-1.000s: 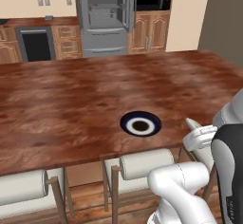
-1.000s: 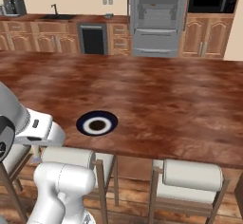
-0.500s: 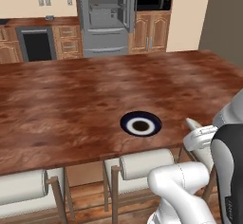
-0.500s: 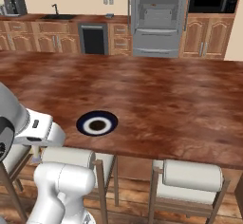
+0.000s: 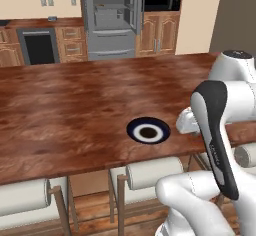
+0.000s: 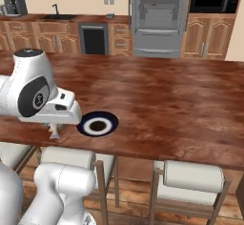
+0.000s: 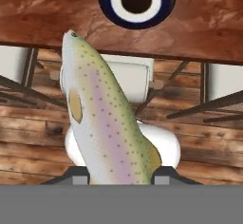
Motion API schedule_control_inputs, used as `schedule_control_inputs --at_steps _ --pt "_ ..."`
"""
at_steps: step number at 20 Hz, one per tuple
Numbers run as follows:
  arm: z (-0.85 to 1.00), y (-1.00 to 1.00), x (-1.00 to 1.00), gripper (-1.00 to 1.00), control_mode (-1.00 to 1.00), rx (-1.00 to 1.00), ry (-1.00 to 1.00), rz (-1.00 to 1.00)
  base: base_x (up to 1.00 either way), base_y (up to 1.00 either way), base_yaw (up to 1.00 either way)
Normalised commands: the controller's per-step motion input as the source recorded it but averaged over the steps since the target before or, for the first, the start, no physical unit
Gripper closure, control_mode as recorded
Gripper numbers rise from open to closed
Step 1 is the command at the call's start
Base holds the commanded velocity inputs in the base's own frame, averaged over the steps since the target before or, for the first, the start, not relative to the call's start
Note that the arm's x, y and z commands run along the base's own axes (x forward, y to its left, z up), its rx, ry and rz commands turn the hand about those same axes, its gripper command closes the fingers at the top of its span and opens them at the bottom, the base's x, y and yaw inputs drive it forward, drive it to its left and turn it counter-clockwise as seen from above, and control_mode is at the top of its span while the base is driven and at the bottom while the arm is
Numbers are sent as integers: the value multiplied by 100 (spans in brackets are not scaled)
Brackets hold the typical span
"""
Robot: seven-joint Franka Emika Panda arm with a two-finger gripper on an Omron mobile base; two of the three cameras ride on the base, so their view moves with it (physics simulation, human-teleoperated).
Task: Take the fish from the fridge and place it on the digital scale on the counter by the fridge. Wait a few seconds for a reading, then move it to the plate on the dining counter.
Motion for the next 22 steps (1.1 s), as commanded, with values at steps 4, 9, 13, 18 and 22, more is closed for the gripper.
schedule_control_inputs --at_steps 4,9,13,18,22 --pt "0 0 100 100 -100 0 29 1 0 0 0" --pt "-47 0 100 100 -100 0 16 0 0 0 0" --pt "-96 0 100 100 -100 0 4 0 0 0 0" --pt "-100 0 100 100 -100 0 1 0 0 0 0" --pt "-96 0 100 100 -100 0 0 0 0 0 0"
